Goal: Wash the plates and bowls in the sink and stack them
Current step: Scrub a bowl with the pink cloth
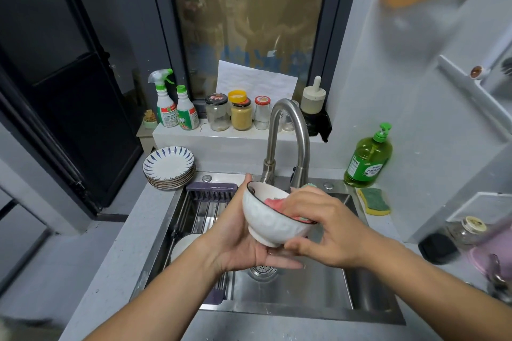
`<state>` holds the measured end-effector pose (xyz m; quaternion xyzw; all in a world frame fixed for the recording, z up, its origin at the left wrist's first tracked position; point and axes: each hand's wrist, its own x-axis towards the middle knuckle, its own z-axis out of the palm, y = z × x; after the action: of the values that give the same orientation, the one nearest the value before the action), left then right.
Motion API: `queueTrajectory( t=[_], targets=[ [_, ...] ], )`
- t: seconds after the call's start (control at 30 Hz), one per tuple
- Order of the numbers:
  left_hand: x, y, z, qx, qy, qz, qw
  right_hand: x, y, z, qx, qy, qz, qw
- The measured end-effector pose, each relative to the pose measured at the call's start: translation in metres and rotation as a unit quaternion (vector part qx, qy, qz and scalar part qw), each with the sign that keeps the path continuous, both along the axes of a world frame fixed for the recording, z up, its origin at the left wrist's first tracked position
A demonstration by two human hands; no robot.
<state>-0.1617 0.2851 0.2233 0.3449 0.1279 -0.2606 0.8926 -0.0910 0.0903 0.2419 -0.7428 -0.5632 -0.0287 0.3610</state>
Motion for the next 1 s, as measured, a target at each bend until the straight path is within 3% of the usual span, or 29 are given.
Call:
queueTrajectory(
  t=[0.07, 0.13, 0.2, 0.27, 0.4, 0.5, 0.7, 0.77, 0.8, 0.9, 1.0],
  targets=[
    [0.001, -0.002, 0.001, 0.026, -0.016, 0.008, 1.000, -0.003, -0.001, -0.003, 0.019, 0.067, -0.044, 0.997],
    [0.005, -0.004, -0.002, 0.036, -0.045, 0.070, 0.996, -0.006, 0.001, -0.004, 0.052, 0.191, -0.085, 0.976],
    [0.009, -0.011, -0.004, 0.026, -0.080, 0.163, 0.983, -0.011, 0.009, -0.003, 0.133, 0.332, -0.101, 0.928],
    [0.011, -0.019, -0.003, 0.015, -0.113, 0.191, 0.975, -0.014, 0.018, -0.002, 0.200, 0.411, -0.118, 0.882],
    [0.005, -0.020, -0.003, -0.065, -0.118, 0.166, 0.977, -0.023, 0.035, 0.007, 0.217, 0.455, -0.117, 0.855],
    [0.002, -0.009, -0.006, -0.076, -0.137, 0.148, 0.977, -0.017, 0.035, 0.010, 0.206, 0.486, -0.152, 0.836],
    [-0.002, 0.004, -0.020, -0.044, -0.164, 0.116, 0.979, -0.005, 0.035, 0.008, 0.248, 0.644, -0.168, 0.703],
    [-0.001, 0.004, -0.020, -0.026, -0.157, 0.133, 0.978, -0.003, 0.034, 0.008, 0.293, 0.640, -0.184, 0.685],
    [-0.001, 0.003, -0.019, -0.005, -0.146, 0.147, 0.978, -0.001, 0.032, 0.010, 0.318, 0.612, -0.202, 0.695],
    [-0.001, 0.002, -0.017, 0.080, -0.109, 0.201, 0.970, -0.001, 0.023, 0.015, 0.347, 0.421, -0.276, 0.791],
    [-0.002, -0.002, -0.014, 0.141, -0.117, 0.230, 0.956, -0.017, 0.026, 0.015, 0.247, 0.323, -0.221, 0.886]
  ],
)
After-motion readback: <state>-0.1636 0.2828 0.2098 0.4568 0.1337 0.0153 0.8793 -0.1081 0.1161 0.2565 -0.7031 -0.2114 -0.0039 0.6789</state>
